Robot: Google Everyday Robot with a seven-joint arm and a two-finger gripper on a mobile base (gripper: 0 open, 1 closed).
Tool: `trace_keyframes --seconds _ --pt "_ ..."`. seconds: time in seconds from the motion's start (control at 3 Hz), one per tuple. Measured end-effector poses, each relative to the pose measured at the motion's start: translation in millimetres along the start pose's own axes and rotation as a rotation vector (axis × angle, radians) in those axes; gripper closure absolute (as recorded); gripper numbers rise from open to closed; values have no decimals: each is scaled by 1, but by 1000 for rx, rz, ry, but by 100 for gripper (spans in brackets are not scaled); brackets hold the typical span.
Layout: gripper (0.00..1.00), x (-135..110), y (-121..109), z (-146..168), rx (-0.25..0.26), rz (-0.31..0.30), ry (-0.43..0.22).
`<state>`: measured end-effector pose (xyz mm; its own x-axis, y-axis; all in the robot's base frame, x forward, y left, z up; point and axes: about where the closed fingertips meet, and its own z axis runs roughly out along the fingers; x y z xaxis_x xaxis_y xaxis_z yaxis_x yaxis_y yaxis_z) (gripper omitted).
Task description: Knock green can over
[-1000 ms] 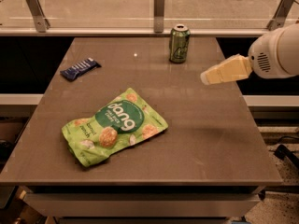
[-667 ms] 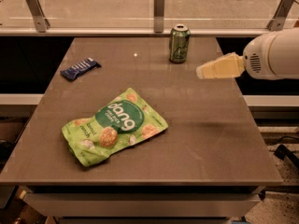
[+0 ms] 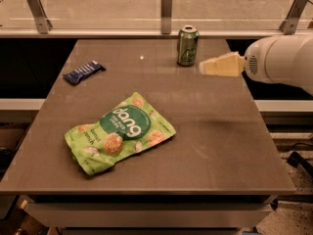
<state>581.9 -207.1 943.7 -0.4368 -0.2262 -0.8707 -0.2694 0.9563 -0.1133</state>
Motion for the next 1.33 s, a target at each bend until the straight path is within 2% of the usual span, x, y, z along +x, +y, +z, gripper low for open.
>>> trace_keyframes --seconds 0.67,1.33 --pt "0 -4 7 38 -12 56 -86" --pt "0 -20 25 79 -69 71 -182"
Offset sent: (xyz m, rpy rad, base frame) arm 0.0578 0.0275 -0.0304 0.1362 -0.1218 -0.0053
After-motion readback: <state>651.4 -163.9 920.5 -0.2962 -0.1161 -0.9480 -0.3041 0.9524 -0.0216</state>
